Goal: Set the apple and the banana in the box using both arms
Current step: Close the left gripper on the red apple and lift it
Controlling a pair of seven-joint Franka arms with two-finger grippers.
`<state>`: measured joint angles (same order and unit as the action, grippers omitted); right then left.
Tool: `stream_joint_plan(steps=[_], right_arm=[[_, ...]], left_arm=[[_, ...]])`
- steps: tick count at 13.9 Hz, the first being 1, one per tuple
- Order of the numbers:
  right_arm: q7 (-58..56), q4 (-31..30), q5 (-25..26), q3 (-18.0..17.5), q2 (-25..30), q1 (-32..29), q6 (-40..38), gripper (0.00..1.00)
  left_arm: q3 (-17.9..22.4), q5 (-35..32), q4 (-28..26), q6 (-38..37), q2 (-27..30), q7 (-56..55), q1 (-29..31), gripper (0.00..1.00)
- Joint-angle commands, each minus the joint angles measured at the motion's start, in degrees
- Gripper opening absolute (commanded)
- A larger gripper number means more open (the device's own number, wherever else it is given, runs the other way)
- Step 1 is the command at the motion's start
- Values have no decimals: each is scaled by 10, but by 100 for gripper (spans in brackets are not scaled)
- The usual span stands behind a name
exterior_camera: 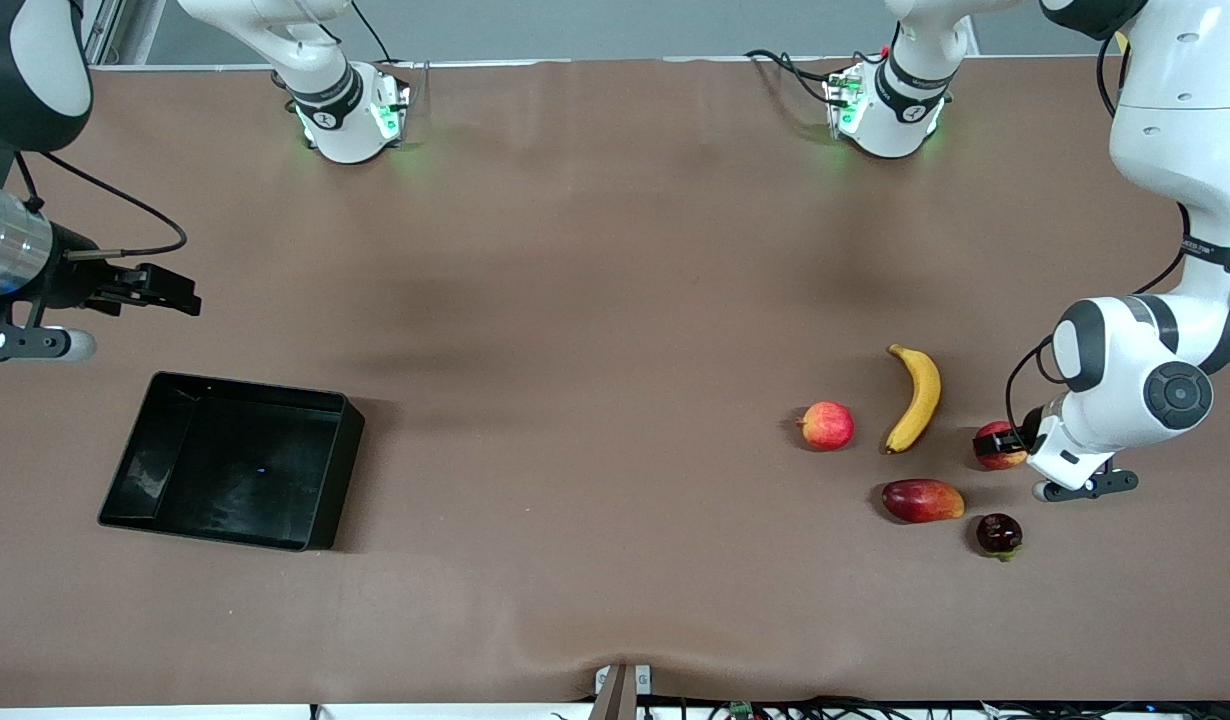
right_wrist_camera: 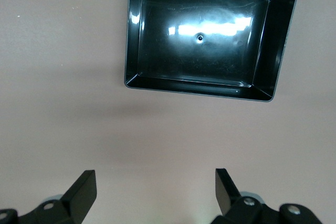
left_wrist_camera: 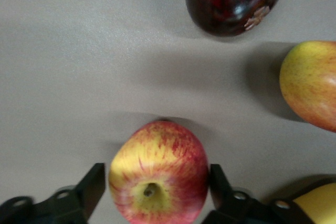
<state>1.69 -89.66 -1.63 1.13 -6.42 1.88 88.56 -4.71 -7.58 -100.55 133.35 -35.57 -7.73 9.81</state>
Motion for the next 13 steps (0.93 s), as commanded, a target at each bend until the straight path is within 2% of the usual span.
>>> stream_joint_plan(steps=[1, 2, 3, 13], right_arm=[[9, 3, 6, 1, -1, 6, 0, 100], [9, 4, 5, 1, -1, 6, -1, 100], [9, 5, 2, 1, -1, 7, 0, 100], [8, 18, -1, -2, 5, 26, 2, 100]], left_arm=[[-7, -10, -2, 6, 0, 5, 5, 24], [-6, -11, -1, 3, 1, 7, 5, 7], [-6, -11, 0, 1, 6, 22, 3, 0], [-24, -2, 6, -84, 72, 34, 2, 0]])
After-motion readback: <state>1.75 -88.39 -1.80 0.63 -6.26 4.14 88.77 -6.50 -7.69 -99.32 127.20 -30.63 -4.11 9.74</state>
